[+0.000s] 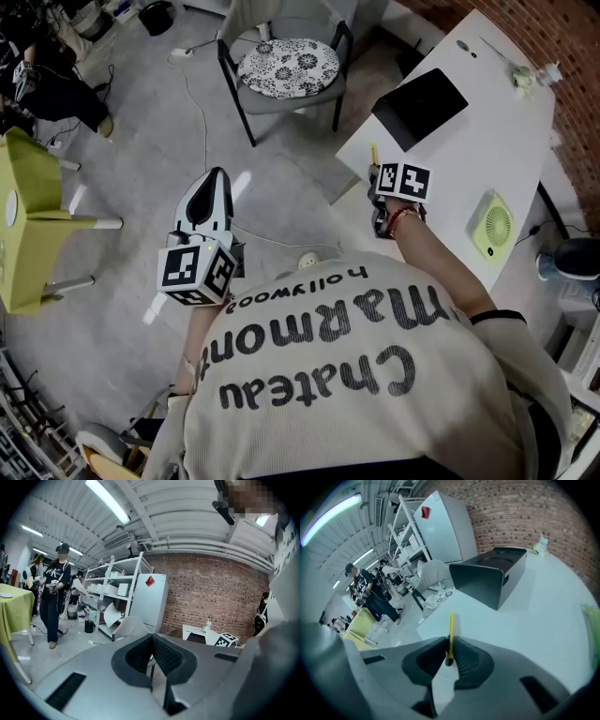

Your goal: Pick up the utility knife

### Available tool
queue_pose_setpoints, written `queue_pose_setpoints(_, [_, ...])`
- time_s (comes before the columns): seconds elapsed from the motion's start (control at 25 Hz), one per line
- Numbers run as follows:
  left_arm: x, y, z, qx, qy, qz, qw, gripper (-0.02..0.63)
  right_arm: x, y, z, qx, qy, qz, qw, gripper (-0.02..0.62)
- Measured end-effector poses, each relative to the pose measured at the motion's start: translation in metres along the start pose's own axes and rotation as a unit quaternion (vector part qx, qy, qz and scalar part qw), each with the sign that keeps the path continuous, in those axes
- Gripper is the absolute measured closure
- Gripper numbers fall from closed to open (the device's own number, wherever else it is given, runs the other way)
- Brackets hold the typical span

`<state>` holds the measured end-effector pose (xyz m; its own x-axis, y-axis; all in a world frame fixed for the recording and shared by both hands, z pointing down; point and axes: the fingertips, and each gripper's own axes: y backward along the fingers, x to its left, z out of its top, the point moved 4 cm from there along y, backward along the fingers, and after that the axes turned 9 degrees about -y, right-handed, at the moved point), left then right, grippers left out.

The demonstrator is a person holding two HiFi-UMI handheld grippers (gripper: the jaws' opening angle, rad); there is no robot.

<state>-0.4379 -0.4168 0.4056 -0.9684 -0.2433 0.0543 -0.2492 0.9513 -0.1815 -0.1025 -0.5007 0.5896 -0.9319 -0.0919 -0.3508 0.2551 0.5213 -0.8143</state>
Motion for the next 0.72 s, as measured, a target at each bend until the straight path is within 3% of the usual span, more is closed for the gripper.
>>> queue_pose_setpoints(0.72, [-0.05,-0.009,0.011,-0.017,0.003,-0.034,0.9993,0.604,0.0,0.044,-0.004,-0.001,-0.005,0.05,0.999,0.545])
